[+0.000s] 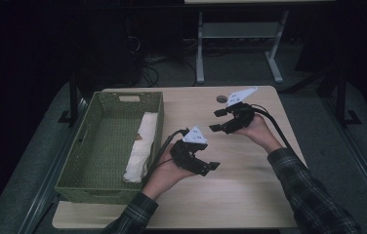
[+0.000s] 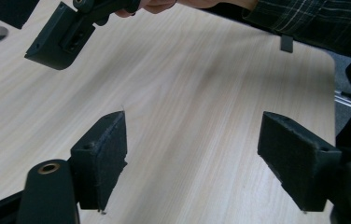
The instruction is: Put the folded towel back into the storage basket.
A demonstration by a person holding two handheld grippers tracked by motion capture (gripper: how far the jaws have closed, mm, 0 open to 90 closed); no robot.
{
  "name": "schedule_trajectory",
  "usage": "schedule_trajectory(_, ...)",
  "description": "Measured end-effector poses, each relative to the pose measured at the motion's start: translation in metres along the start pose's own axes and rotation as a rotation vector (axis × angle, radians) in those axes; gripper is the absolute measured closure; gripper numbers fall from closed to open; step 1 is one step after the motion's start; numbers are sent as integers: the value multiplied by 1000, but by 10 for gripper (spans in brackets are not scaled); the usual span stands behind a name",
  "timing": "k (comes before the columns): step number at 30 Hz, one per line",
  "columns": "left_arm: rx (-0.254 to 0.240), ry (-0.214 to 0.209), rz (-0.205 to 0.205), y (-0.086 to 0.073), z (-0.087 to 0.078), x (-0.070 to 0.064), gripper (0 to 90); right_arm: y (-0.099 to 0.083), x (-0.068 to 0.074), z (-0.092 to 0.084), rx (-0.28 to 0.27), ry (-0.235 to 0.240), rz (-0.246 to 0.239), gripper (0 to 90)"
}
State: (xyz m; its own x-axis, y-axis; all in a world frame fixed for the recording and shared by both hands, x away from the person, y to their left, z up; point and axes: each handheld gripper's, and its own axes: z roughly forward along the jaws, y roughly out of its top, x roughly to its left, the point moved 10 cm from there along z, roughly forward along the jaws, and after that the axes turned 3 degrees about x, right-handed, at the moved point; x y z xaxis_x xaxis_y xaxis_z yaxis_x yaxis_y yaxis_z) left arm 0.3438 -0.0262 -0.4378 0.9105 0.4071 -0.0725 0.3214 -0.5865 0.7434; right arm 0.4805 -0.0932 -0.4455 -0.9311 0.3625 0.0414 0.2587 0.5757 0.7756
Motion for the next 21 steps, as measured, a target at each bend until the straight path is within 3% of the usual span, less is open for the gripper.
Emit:
schedule_trajectory(6, 26, 21, 15, -15, 20, -4, 175, -30, -3, 1, 14, -27, 44, 246)
schedule_trajectory(12, 31, -1, -19, -33, 37, -7, 135, -57, -1, 6, 36, -31, 88, 216)
schedule_trajectory(21, 62, 20, -21, -57, 57, -4, 133, -91, 9, 11, 57, -90, 120, 185)
